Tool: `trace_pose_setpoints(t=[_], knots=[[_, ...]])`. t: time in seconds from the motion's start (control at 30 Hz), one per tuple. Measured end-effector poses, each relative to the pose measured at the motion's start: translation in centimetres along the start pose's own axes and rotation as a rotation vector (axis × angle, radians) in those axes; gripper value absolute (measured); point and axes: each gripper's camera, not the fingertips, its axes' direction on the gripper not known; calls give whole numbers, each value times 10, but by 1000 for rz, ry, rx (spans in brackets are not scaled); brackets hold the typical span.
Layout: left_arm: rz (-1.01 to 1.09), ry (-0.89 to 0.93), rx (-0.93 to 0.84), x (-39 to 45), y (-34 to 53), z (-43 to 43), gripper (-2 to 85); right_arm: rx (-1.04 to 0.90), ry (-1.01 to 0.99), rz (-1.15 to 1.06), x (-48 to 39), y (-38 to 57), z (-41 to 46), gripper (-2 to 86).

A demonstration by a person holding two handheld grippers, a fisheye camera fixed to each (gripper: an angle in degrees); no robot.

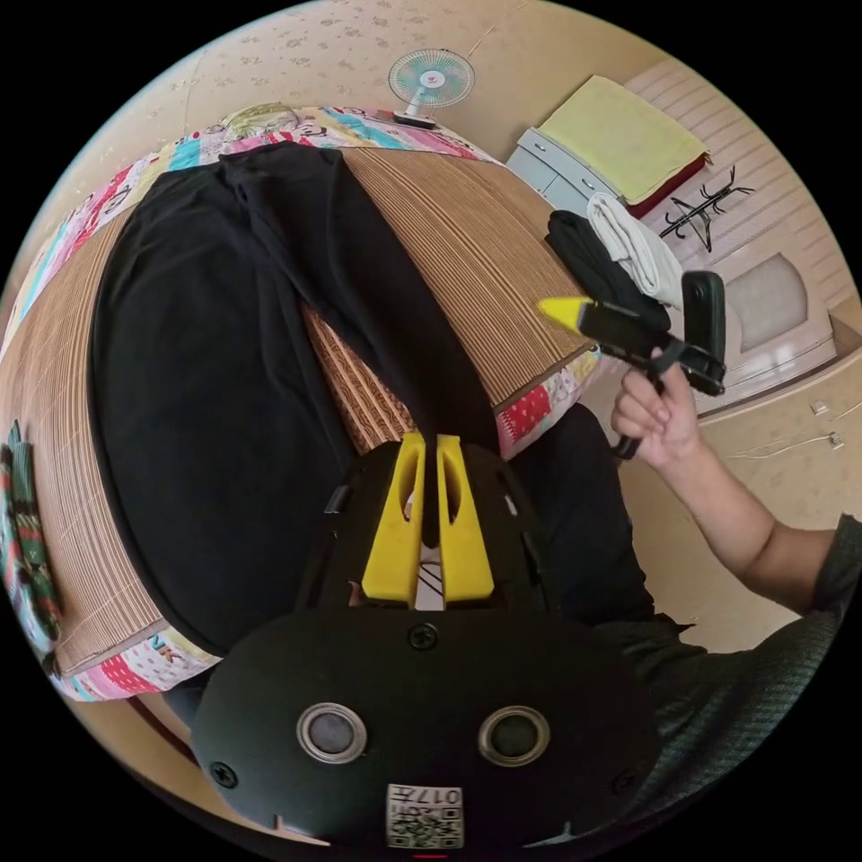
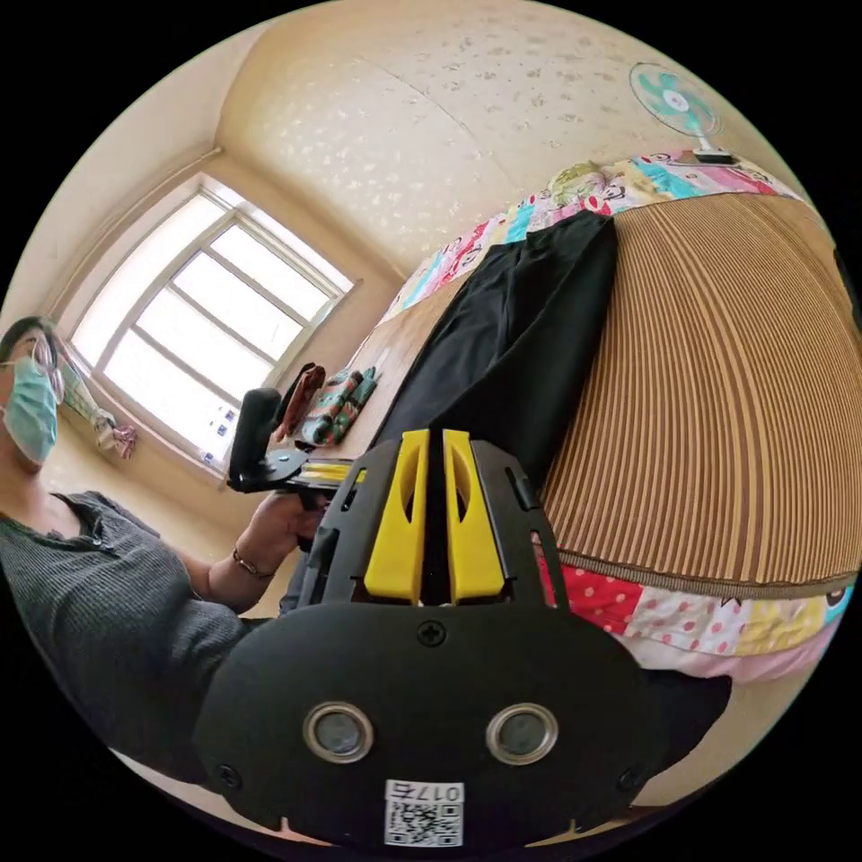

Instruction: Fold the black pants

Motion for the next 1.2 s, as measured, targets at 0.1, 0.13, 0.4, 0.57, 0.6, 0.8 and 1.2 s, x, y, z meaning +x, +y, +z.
trace_pose_setpoints(t=[0.1,0.13,0.4,0.57,0.6,0.8,1.2], knots=[[-2,-16,-17,-15,-7,4,-7,-28,94,27,39,-53,8,66],[-5,-25,-27,-22,-9,8,-7,-37,105,31,46,-63,12,69],[-55,25,1,-81,0,47,-7,-57,194,124,121,-204,96,93],[-117,275,7,-141,-3,49,-3,-49,166,290,193,-297,144,116],[-112,277,4,-143,-4,48,-3,-38,178,339,211,-319,154,120],[-131,290,46,-162,-2,43,-3,94,399,409,243,-413,190,133],[-236,618,157,-216,16,12,-9,23,1018,90,91,-501,296,23]])
